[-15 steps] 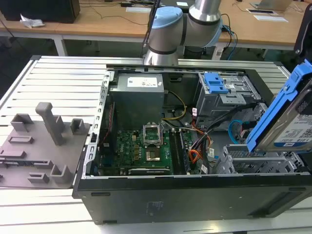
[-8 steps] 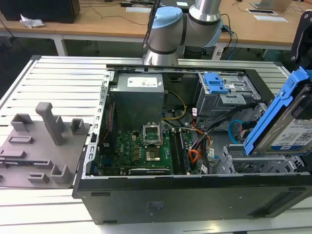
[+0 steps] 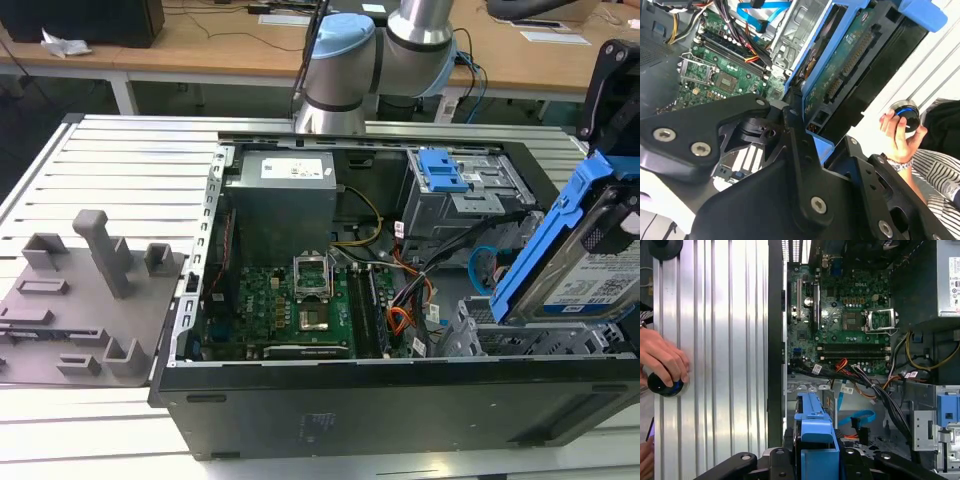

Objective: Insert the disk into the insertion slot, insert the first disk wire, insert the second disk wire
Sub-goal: 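Insert the disk into the insertion slot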

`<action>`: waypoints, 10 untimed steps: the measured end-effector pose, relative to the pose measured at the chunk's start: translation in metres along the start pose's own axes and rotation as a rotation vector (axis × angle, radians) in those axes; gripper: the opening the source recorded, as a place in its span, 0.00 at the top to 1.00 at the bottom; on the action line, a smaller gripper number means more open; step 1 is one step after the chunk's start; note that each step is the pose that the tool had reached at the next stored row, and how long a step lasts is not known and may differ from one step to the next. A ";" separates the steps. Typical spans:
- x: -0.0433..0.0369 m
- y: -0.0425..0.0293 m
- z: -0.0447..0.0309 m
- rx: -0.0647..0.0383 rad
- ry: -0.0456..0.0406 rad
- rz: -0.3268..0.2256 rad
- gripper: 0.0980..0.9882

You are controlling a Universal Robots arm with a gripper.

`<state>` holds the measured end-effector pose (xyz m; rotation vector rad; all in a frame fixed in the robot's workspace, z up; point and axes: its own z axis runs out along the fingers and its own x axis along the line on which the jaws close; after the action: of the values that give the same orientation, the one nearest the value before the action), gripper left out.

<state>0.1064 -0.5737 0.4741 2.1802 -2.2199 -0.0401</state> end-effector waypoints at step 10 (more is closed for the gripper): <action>-0.0229 0.0005 0.0002 0.000 0.0000 0.000 0.70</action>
<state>0.1063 -0.5508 0.4739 2.1800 -2.2201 -0.0401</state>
